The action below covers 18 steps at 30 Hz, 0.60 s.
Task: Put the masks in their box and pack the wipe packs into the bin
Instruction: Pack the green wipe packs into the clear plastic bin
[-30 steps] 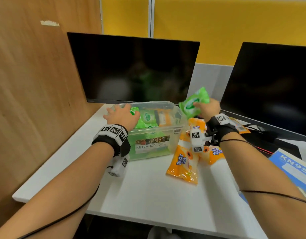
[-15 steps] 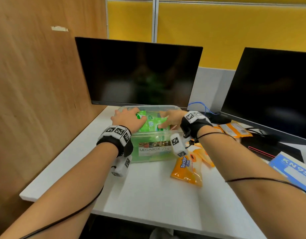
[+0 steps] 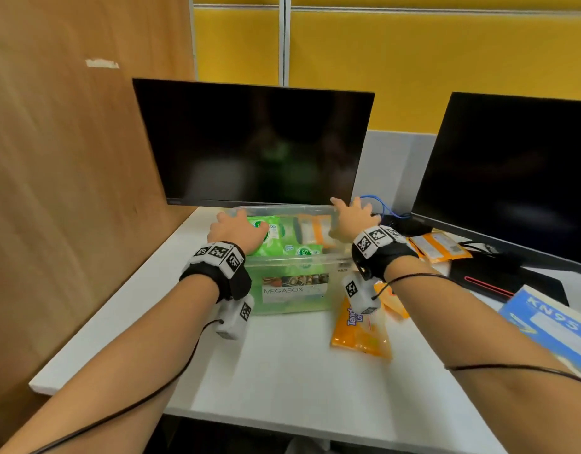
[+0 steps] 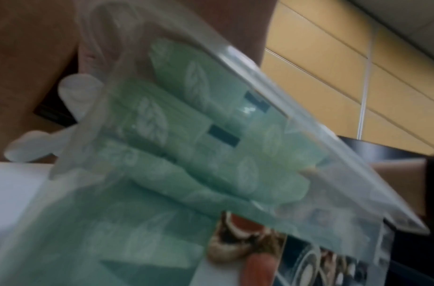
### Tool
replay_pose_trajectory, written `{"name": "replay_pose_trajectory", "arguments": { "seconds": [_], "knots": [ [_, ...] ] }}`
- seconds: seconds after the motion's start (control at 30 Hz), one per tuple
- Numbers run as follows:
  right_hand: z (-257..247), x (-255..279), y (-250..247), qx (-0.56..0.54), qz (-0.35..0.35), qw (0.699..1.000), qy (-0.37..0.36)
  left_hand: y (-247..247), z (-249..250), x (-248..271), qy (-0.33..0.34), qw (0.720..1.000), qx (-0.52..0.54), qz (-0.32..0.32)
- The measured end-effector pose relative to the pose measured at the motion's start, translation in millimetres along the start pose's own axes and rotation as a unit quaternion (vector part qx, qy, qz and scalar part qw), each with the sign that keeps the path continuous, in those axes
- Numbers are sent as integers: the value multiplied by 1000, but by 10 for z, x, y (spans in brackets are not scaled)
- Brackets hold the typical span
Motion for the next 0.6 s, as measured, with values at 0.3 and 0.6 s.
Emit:
{"name": "replay_pose_trajectory", "arguments": {
  "seconds": [0.3, 0.6],
  "knots": [
    [600, 85, -272, -103, -48, 990, 83, 110, 114, -275, 14, 959, 280, -30],
    [686, 77, -247, -70, -12, 995, 76, 397, 129, -436, 11, 963, 216, -163]
  ]
}}
Point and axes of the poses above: each hand's wrist, its own x-axis away from the middle knuckle, its own y-axis out of the palm, z = x × y, the point moved 2 cm from there along -x, towards the middle knuckle, and after that the axes turned 13 degrees about -x, right-handed, at the moved point
